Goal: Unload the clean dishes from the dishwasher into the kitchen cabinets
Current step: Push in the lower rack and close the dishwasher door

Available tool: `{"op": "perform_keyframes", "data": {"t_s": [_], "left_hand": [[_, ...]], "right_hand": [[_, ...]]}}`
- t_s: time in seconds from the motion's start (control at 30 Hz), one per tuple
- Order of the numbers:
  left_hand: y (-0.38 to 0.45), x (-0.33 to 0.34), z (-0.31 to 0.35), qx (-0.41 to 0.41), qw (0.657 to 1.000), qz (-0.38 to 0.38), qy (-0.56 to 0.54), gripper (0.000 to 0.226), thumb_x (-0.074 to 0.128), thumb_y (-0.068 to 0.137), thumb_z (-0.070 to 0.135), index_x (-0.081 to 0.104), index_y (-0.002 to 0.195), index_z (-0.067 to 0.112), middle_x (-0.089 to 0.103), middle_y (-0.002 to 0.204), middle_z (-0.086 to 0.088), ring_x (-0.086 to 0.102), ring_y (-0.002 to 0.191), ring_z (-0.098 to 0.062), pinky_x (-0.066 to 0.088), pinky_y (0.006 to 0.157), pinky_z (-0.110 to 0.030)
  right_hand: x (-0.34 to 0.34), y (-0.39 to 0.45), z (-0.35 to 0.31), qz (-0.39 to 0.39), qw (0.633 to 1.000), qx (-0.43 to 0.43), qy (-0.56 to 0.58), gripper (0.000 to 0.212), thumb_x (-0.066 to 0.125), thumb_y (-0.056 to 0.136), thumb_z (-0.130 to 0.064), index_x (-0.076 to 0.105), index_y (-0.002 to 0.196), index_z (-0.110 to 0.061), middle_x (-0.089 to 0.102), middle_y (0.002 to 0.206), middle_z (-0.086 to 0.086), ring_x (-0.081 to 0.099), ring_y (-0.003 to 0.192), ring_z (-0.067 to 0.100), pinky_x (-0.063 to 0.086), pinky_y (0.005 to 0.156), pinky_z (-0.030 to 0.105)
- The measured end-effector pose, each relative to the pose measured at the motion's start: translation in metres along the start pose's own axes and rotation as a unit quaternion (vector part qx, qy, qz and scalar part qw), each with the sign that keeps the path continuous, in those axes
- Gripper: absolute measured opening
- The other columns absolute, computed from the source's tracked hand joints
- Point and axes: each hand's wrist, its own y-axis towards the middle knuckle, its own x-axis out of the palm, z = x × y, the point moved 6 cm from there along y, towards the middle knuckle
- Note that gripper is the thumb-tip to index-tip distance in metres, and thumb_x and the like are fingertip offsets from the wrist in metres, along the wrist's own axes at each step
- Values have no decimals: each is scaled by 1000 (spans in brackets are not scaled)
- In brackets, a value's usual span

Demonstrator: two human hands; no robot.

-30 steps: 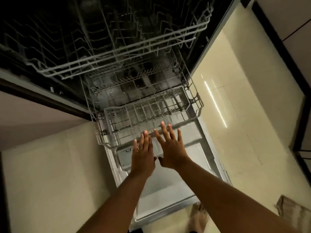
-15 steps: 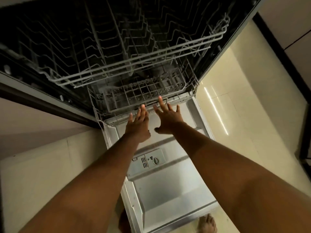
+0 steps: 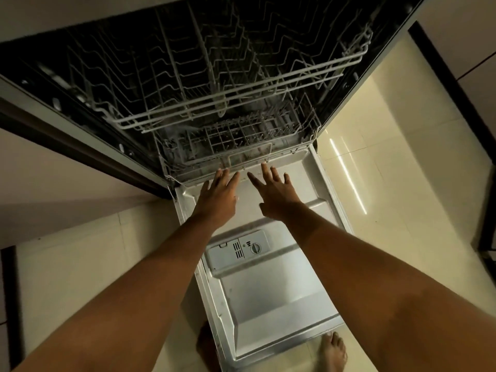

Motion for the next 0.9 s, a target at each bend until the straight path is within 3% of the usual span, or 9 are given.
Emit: {"op": "perform_keyframes", "data": {"t_s": [0.13,0.23,0.3,0.4,0.5,0.7,0.8,0.9], "left_hand": [[-33,27,3,-54,988,23,-142,63,51,98,23,23,154,18,23,160,-8,19,149,-25,29,116,-46],[-81,55,12,-135,942,77,-297,55,56,96,18,38,148,13,43,148,-13,44,135,-30,42,107,-42],[-119,88,21,-183,925,38,-330,54,55,97,18,38,148,13,45,146,-13,46,132,-30,42,107,-41],[-176,150,44,-203,928,-65,-306,56,53,98,25,34,150,18,40,151,-10,39,138,-26,37,111,-40],[-225,196,71,-209,917,-121,-319,51,54,97,25,40,146,20,44,148,-5,39,137,-22,35,111,-36],[-289,239,108,-288,880,-145,-348,44,59,95,21,51,138,17,54,138,-7,50,128,-22,37,104,-30],[-312,243,122,-330,862,-147,-355,40,61,94,19,56,133,11,60,133,-11,56,123,-25,40,101,-29],[-337,244,149,-380,826,-158,-385,37,61,94,14,58,130,5,63,128,-13,58,121,-25,34,90,-13]], "right_hand": [[11,-30,0,22,999,-4,34,91,62,93,-25,0,159,-26,19,163,17,17,151,36,25,119,54],[31,-64,8,47,997,-1,60,80,58,93,-25,12,158,-22,49,144,12,40,138,32,42,108,48],[49,-92,16,44,996,10,75,71,55,94,-25,20,156,-21,57,135,8,49,130,28,47,101,44],[88,-141,30,5,996,27,90,61,52,96,-23,28,153,-21,57,136,5,51,127,25,49,99,41],[131,-194,46,-28,989,64,131,60,51,95,-19,32,152,-21,53,143,5,48,132,25,48,101,40],[197,-280,75,-92,965,140,201,55,54,96,-23,37,149,-23,60,131,6,54,122,25,48,100,38],[220,-316,91,-109,925,210,299,54,59,94,-22,44,146,-24,60,134,3,54,126,22,46,106,36],[241,-348,104,-115,892,254,356,46,63,90,-18,57,135,-19,64,130,3,60,119,21,46,102,29]]}}
